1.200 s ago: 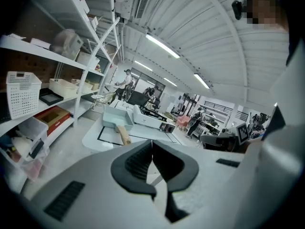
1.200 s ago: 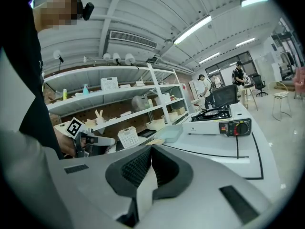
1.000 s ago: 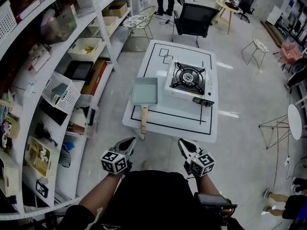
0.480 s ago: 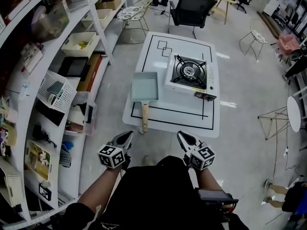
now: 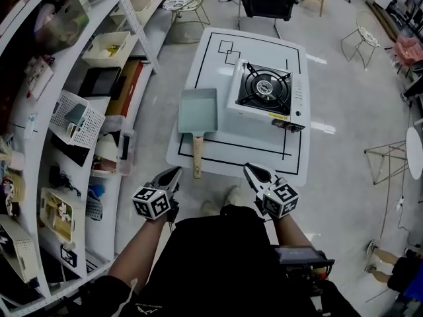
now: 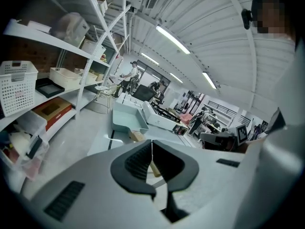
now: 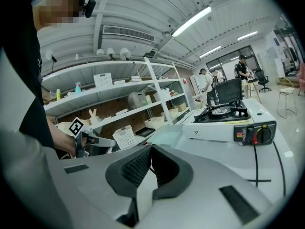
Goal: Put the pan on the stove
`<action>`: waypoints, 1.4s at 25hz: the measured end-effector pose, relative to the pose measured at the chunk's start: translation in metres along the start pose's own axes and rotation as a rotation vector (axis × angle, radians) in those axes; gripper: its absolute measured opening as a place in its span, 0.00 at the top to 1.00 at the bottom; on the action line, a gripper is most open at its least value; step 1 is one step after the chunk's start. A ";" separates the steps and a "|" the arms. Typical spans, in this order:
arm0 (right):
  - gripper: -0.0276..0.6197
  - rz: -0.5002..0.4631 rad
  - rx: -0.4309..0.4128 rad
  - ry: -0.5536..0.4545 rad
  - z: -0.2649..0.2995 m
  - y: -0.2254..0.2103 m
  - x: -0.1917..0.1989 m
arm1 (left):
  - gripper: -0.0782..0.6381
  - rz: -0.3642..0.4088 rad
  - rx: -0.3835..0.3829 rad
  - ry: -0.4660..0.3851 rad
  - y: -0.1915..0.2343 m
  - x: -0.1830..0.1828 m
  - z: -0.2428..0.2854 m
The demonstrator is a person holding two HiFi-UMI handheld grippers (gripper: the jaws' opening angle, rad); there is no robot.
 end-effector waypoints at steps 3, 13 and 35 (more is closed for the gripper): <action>0.92 -0.012 -0.032 0.001 0.019 -0.016 -0.011 | 0.88 -0.009 -0.025 0.005 0.006 -0.010 0.009; 0.92 -0.021 -0.128 0.011 0.055 -0.052 -0.043 | 0.87 -0.045 -0.096 0.032 0.020 -0.024 0.035; 0.92 -0.010 -0.135 0.054 0.101 -0.059 -0.055 | 0.56 -0.403 0.146 0.203 0.056 -0.021 0.083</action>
Point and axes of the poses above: the fingertips, and each gripper's own axes: z forward along the fingers, y to its left, x out of its underside, the point moved 9 cm from there along -z, backward along the fingers, and after that the axes turned 7 degrees about x, right-handed, at the moved point
